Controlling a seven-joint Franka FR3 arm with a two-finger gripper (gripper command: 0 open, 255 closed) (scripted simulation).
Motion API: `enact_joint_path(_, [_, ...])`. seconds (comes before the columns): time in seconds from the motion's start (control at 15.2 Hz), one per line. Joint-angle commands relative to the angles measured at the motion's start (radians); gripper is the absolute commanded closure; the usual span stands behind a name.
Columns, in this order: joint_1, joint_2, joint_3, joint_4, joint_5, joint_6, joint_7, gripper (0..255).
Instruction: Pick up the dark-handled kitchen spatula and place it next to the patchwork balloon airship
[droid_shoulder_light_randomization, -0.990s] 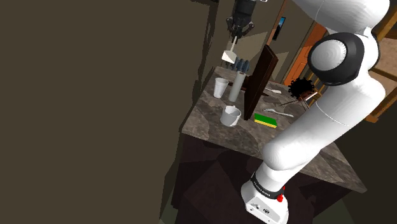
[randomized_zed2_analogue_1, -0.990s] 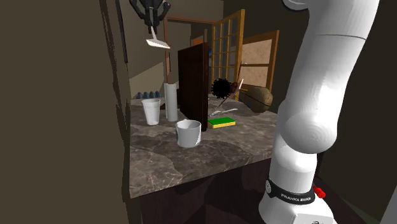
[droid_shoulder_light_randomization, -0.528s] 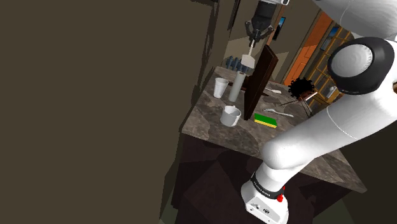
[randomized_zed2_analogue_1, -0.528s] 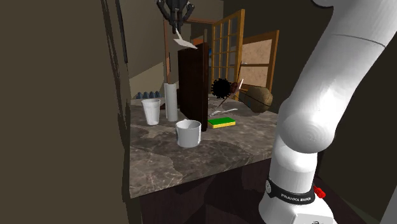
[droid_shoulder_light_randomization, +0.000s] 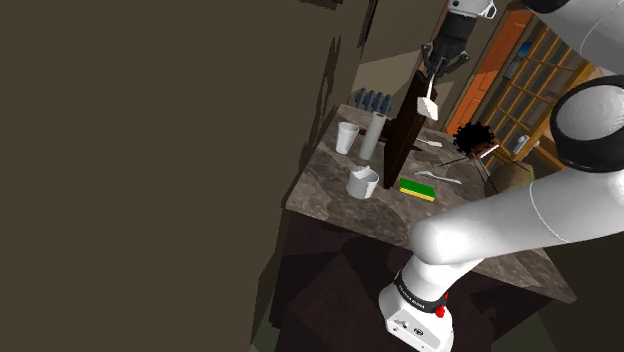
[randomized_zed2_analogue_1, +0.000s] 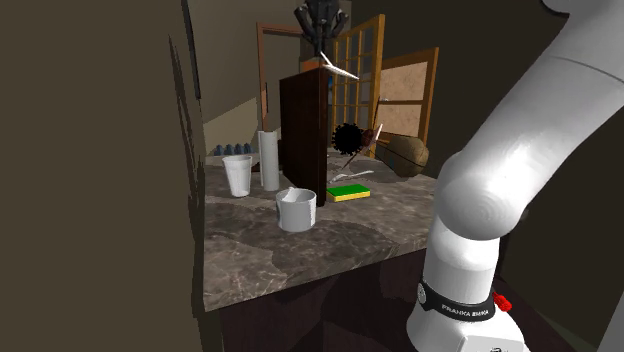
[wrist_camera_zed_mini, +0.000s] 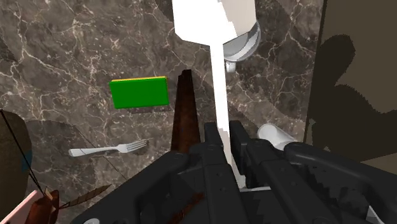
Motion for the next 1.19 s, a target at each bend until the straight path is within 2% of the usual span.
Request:
enact_joint_path(0.0, [-0.012,-0.028,-0.034,-0.016,-0.019,-0.008,-0.048,255])
enact_joint_path(0.53, [-0.052,-0.129,-0.164,-0.057,-0.106,-0.044,-0.224,255])
enact_joint_path(1.12, [-0.081,-0.173,-0.334,-0.017,-0.217,-0.077,-0.441,255])
